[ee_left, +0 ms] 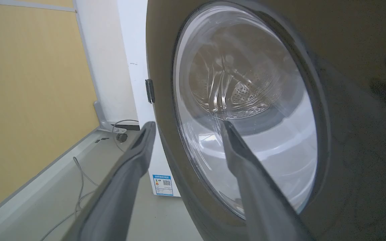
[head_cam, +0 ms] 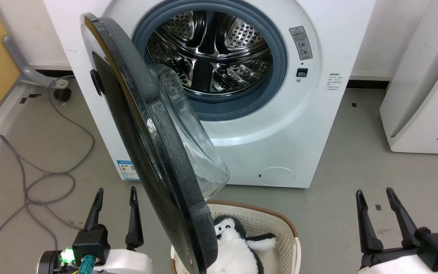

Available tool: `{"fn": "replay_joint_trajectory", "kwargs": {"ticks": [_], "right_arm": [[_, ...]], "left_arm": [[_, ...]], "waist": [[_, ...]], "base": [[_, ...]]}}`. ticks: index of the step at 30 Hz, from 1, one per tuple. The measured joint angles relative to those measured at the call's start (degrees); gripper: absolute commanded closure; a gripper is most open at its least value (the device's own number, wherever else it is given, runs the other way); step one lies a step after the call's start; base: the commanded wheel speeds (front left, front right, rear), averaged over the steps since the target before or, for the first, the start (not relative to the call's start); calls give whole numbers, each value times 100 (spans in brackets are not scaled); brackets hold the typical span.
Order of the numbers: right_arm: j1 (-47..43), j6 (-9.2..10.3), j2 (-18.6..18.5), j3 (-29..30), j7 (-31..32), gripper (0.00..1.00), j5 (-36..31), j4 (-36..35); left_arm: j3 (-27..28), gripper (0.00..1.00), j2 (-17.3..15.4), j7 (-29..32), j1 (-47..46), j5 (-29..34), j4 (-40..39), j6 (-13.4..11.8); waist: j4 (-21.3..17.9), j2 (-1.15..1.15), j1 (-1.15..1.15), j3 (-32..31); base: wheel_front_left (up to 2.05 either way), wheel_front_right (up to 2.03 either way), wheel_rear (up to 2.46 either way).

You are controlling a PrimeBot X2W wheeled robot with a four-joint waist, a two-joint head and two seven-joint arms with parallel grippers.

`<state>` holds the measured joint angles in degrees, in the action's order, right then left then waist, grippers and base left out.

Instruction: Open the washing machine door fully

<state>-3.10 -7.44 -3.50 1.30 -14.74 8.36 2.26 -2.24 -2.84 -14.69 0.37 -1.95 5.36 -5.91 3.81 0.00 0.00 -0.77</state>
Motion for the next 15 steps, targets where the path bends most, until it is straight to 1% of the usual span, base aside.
{"fn": "replay_joint_trajectory", "kwargs": {"ticks": [3, 4, 5, 6, 11, 15], "right_arm": [[-1, 0, 8, 1, 0, 0, -44, 25], [-2, 0, 11, 3, 0, 0, -44, 38], [-4, 0, 14, 11, 0, 0, -44, 49], [-7, 0, 19, 24, 0, 0, -38, 62], [-22, 0, 26, 41, 0, 0, -36, 79], [-36, 0, 32, 24, 0, 0, -42, 79]], "left_arm": [[11, 0, 0, 0, 0, -13, 4, -25], [14, 53, 0, 0, 0, -16, 14, -32], [24, 88, 1, 0, -1, -14, 3, -48], [43, 100, 1, 0, -1, -15, -11, -48], [265, 100, -8, 0, -49, -19, -272, -55], [371, 100, -33, -1, -202, -18, -715, -46]], "waist": [[6, 0, 0, -16], [9, 0, 0, -23], [12, 0, 0, -28], [14, 0, 0, -33], [20, 0, 0, -64], [10, 0, 0, -82]], "base": [[0, 0, 0], [0, 0, 0], [0, 0, 0], [0, 0, 0], [0, 0, 0], [0, 0, 0]]}}
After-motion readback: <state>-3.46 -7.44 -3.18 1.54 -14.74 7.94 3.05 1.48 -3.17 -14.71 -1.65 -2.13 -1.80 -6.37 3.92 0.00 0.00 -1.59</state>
